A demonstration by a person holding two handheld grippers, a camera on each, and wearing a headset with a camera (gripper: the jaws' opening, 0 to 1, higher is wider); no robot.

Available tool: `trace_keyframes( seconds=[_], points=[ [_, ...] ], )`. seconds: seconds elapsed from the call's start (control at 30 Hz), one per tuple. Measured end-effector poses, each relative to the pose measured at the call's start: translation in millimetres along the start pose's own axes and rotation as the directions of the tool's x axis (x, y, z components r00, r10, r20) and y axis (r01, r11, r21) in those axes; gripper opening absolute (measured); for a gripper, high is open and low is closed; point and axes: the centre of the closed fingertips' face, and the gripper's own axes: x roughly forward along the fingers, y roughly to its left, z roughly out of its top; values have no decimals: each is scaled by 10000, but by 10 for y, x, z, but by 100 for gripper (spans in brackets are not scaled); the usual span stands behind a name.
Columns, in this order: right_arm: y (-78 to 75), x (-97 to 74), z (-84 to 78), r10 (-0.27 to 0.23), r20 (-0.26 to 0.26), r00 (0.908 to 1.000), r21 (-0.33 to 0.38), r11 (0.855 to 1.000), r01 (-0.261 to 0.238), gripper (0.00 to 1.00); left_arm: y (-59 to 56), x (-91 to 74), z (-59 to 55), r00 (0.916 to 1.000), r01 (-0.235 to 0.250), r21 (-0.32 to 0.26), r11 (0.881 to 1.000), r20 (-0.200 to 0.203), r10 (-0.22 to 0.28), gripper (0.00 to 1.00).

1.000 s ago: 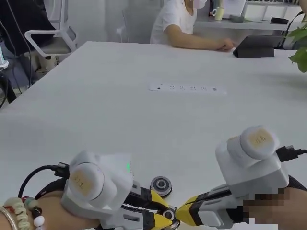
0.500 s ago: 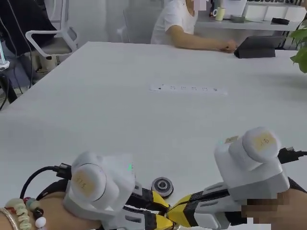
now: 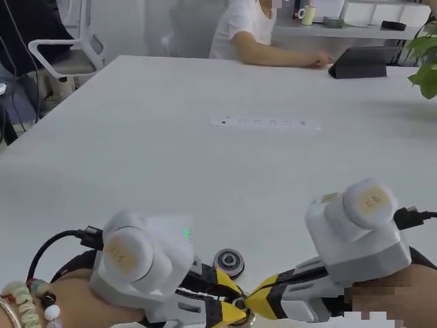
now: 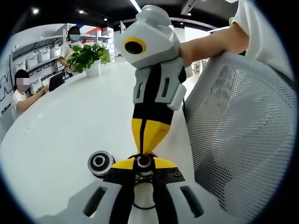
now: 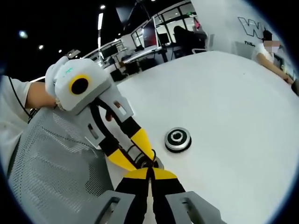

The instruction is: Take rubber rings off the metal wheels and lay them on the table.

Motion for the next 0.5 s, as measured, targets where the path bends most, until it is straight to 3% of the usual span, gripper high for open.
trace_keyframes(
  seconds=[0.13, 0.5],
  points=[
    [8, -15, 37, 67, 167, 9998, 231, 9997, -71, 0, -13, -42, -8, 9996, 155, 393, 9991, -250, -145, 10],
    [-33, -63, 99, -280, 403, 9988, 574, 9980, 256, 0, 45, -242, 52, 9999, 100, 143, 9998, -51, -99, 23]
  ],
)
